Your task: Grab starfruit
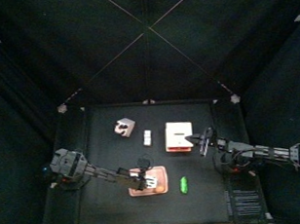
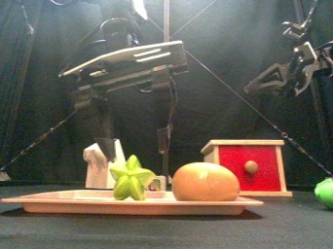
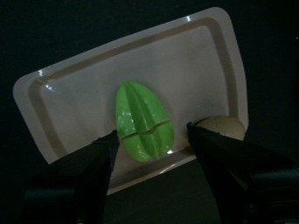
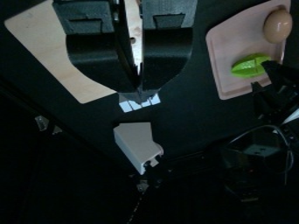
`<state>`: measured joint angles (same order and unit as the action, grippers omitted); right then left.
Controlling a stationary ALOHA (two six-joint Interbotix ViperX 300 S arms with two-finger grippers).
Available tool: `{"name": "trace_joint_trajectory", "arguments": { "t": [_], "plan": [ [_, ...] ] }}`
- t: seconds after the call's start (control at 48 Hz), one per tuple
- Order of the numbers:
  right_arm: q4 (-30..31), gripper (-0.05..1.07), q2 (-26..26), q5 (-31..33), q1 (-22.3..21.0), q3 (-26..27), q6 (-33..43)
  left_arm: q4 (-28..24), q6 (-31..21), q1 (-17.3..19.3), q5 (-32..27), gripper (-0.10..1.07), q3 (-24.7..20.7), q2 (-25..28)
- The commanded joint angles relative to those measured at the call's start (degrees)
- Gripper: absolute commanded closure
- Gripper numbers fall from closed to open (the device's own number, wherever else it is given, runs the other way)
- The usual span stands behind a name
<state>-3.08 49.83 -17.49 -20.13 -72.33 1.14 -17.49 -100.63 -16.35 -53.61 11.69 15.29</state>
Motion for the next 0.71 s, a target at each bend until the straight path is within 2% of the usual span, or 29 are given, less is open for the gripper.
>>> {"name": "trace_joint_trajectory", "arguments": {
  "t": [0.0,0.688],
  "plan": [
    [-0.1,1.01,-0.2,-0.2,-0.2,0.7,0.0,-0.3,0.1,0.2,0.0,0.02,-1.5,-1.6],
    [-0.1,1.01,0.0,1.1,-0.2,0.8,0.0,-0.1,0.2,0.2,0.0,0.02,-1.1,-1.4]
  ]
}}
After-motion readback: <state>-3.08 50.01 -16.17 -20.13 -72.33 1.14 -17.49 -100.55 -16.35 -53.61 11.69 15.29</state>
